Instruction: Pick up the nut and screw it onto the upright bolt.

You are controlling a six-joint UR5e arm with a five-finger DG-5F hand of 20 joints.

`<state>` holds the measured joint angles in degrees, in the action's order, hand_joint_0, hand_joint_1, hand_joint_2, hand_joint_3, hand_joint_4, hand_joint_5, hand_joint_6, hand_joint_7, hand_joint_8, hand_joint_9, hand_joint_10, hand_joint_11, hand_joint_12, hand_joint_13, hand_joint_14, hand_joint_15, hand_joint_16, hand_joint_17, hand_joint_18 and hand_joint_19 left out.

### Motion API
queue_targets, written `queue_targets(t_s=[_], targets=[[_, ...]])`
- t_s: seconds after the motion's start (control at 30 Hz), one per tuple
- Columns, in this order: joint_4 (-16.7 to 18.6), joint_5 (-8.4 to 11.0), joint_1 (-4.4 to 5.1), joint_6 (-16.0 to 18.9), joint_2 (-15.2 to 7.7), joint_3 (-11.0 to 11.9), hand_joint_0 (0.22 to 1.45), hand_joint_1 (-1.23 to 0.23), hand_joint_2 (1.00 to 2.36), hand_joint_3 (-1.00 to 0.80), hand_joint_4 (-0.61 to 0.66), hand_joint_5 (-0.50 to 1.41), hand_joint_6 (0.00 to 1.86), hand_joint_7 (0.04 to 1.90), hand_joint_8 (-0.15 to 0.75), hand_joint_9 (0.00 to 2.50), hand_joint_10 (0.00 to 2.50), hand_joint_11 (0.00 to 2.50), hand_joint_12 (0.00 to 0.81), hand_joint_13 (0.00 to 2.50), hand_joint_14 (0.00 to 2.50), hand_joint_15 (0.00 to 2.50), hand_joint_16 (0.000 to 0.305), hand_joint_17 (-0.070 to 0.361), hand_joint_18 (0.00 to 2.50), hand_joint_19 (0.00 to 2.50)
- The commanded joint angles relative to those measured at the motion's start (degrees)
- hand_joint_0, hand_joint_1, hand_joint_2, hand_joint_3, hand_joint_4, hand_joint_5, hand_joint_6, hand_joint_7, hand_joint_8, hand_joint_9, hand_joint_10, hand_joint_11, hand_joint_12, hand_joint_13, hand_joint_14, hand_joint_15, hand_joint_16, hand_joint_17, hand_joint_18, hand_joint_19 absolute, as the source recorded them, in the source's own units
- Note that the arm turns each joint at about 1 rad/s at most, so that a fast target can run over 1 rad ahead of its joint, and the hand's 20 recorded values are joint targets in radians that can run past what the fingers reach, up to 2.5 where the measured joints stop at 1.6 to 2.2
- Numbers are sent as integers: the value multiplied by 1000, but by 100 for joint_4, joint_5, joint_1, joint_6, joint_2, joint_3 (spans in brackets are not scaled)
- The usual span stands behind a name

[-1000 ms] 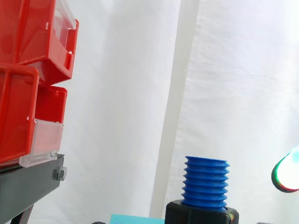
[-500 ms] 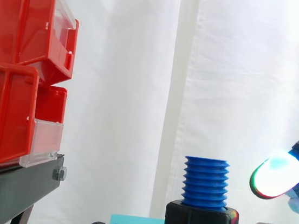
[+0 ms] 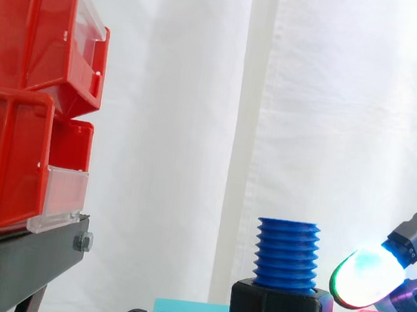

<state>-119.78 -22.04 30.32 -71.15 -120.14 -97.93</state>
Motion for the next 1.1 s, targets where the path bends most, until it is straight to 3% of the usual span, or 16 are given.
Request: queue_targets(t_s=[0.0, 0.77, 1.07], targets=[[-28, -2, -17, 5, -1, 2, 514, -653, 1000, -500, 227, -187, 502, 770, 293, 631, 0, 0, 356, 544, 0, 23, 41, 91, 382, 112], [-186, -143, -70, -4, -10, 11, 458, -884, 1000, -500, 252, -241, 503, 902, 294, 495, 0, 0, 395, 500, 0, 0, 46, 104, 377, 48], [-222, -239, -131, -4, -10, 2, 467, -850, 1000, -500, 261, -232, 503, 915, 298, 520, 0, 0, 393, 516, 0, 6, 45, 101, 384, 76]])
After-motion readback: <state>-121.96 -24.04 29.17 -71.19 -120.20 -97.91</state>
